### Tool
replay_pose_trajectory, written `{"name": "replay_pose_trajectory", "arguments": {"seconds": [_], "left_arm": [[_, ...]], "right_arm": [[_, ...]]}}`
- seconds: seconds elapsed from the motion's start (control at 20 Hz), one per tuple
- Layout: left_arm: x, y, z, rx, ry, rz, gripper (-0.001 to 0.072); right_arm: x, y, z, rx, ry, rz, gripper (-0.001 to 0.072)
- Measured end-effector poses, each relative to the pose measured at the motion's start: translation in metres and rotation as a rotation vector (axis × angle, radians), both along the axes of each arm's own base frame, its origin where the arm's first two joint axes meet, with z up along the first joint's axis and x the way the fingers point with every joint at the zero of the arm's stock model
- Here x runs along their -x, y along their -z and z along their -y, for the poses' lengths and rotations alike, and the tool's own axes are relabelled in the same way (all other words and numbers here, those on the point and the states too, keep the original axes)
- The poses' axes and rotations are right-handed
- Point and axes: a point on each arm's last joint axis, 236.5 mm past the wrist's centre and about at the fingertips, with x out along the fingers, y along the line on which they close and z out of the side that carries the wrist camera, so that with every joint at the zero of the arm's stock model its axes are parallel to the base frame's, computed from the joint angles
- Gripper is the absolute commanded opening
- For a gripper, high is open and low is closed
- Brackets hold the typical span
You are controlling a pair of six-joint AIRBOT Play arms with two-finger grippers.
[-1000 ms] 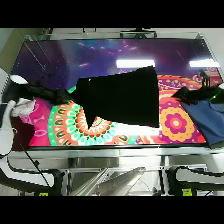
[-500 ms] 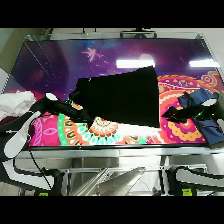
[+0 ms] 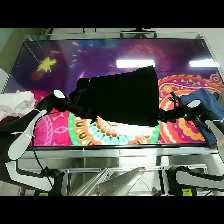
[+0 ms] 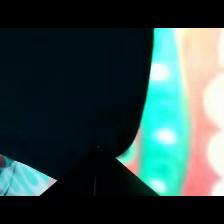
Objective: Fold the shirts.
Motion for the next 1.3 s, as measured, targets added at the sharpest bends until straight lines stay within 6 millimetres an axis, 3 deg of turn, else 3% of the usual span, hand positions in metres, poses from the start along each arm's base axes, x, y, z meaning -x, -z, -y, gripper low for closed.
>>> {"name": "replay_pose_trajectory", "arguments": {"seconds": [0.15, 0.25, 0.4, 0.55, 0.7, 0.8, 0.9, 1.0, 1.1, 1.15, 1.25, 1.3], "left_arm": [[-0.009, -0.017, 0.003, 0.019, 0.023, 0.022, 0.0014], [-0.015, -0.039, 0.0, 0.03, 0.028, 0.03, 0.0013], [-0.028, -0.094, -0.016, 0.031, 0.019, 0.101, 0.0013], [-0.042, -0.19, -0.04, 0.033, -0.026, 0.31, 0.0016], [-0.035, -0.312, -0.067, 0.021, -0.084, 0.626, 0.0028], [-0.014, -0.402, -0.083, 0.002, -0.133, 0.891, 0.0029], [0.016, -0.481, -0.095, -0.02, -0.187, 1.15, 0.0029], [0.047, -0.539, -0.103, -0.05, -0.234, 1.366, 0.003], [0.067, -0.573, -0.109, -0.079, -0.27, 1.51, 0.003], [0.068, -0.577, -0.112, -0.09, -0.282, 1.537, 0.003], [0.054, -0.569, -0.117, -0.098, -0.286, 1.526, 0.003], [0.039, -0.558, -0.118, -0.092, -0.273, 1.497, 0.003]], "right_arm": [[-0.004, -0.003, -0.005, -0.011, 0.002, 0.011, 0.0016], [-0.01, -0.015, -0.007, -0.019, -0.01, 0.036, 0.0015], [-0.031, -0.069, -0.01, -0.024, -0.05, 0.156, 0.0015], [-0.062, -0.182, -0.009, 0.015, -0.076, 0.436, 0.0015], [-0.062, -0.337, -0.002, 0.084, -0.045, 0.817, 0.0015], [-0.037, -0.436, 0.005, 0.149, 0.006, 1.077, 0.0014], [0.003, -0.521, 0.011, 0.219, 0.074, 1.317, 0.0014], [0.043, -0.579, 0.012, 0.27, 0.134, 1.497, 0.0015], [0.066, -0.607, 0.012, 0.306, 0.165, 1.594, 0.0015], [0.069, -0.612, 0.013, 0.313, 0.17, 1.608, 0.0015], [0.058, -0.607, 0.012, 0.284, 0.156, 1.585, 0.0015], [0.044, -0.595, 0.012, 0.265, 0.139, 1.538, 0.0015]]}}
